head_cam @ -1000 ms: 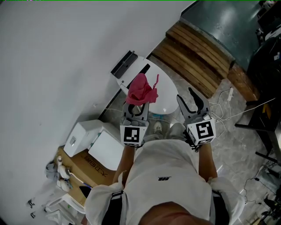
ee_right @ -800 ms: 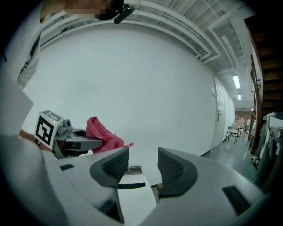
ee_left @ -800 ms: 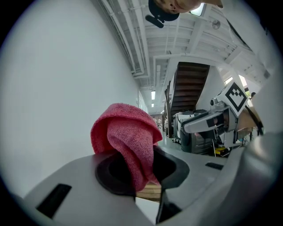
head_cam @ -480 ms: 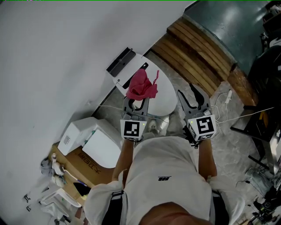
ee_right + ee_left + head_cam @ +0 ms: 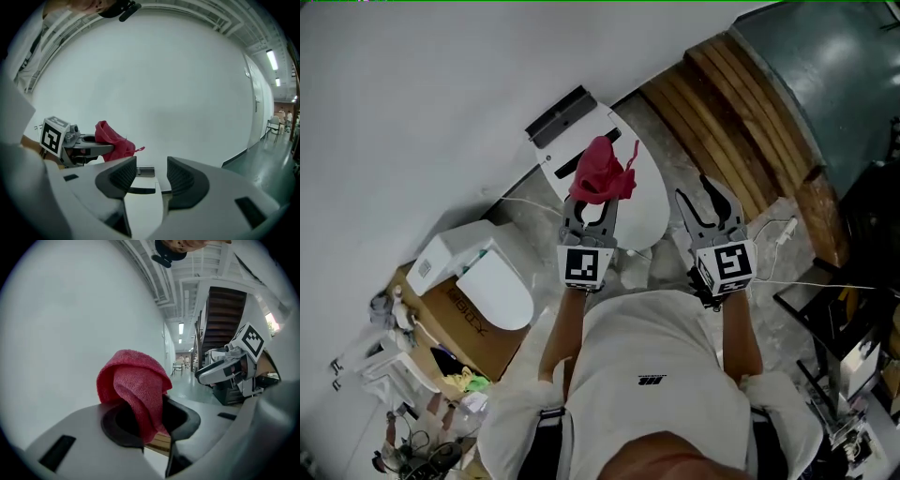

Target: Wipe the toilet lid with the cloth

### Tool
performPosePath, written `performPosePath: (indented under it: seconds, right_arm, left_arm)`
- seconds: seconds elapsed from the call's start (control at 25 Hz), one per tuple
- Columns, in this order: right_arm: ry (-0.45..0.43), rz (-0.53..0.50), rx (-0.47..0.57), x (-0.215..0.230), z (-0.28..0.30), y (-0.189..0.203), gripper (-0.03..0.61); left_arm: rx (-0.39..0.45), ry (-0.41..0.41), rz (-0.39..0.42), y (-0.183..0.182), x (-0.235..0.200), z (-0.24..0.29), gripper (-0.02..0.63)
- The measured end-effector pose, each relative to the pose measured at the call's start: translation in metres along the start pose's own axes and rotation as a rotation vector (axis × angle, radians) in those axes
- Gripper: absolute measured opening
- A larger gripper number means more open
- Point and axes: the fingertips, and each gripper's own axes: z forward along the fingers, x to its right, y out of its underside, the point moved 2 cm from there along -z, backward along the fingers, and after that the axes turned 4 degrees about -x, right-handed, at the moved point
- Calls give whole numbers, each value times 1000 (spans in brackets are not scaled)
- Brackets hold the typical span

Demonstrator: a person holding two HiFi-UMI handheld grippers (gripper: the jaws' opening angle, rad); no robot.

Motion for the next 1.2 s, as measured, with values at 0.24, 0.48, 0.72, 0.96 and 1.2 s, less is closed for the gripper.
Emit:
performPosePath:
  seconds: [0.24,0.48,0.72,0.96,1.2]
  right_arm:
    - [-138,3,-36,42,42,12,215]
    - [-244,-11,-92,66,85,35,215]
    - [-311,-28,-130,77,129,68,206]
    - [-346,-25,-157,82,170,104,206]
    - [-375,-50,-201,78,207,147,206]
  left_arm:
    - [-96,-84,-33,27,6,48,109]
    - [-148,-120,-77,61,10,88,109]
    - [-184,-113,-99,106,8,124,109]
    - [-213,-108,-129,157,4,151,109]
    - [-238,-89,-159,210,0,176,109]
